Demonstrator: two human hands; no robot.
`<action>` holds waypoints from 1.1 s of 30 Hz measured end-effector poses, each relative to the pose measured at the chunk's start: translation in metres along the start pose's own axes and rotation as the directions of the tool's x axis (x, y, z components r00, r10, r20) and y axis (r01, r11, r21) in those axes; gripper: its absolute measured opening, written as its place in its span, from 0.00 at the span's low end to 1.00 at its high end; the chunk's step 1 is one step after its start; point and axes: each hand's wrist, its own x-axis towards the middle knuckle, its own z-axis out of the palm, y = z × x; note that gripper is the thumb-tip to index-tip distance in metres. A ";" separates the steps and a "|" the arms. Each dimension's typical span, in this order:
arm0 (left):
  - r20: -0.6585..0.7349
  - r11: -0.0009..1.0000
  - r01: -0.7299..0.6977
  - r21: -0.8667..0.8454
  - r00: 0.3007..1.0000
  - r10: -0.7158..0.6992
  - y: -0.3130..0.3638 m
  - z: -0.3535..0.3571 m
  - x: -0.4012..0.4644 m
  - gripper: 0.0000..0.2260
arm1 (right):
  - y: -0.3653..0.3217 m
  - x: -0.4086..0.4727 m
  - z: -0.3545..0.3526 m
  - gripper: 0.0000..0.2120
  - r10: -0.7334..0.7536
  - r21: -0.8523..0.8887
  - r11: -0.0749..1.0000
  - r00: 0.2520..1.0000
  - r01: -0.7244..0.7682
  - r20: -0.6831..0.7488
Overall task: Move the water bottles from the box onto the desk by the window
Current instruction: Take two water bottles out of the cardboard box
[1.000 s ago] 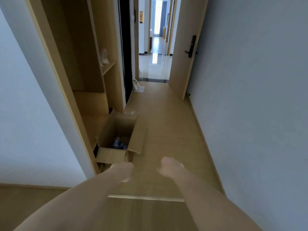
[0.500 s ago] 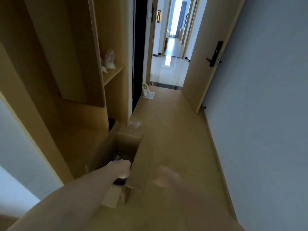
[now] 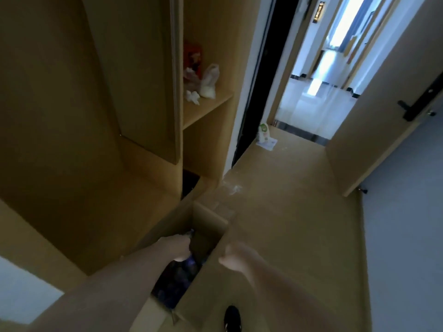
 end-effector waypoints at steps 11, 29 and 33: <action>0.000 0.905 0.229 -0.358 0.969 -0.246 -0.002 -0.025 0.059 0.11 | -0.006 0.154 -0.068 0.13 -0.161 -0.289 0.930 0.957 0.229 0.241; 0.281 0.667 0.508 -0.546 0.860 -0.425 -0.043 0.056 0.112 0.13 | -0.037 0.252 0.018 0.12 -0.210 -0.409 0.798 0.841 0.442 0.498; 0.307 0.603 0.553 -0.575 0.829 -0.467 -0.046 0.076 0.137 0.13 | -0.040 0.293 0.027 0.13 -0.245 -0.440 0.738 0.811 0.512 0.532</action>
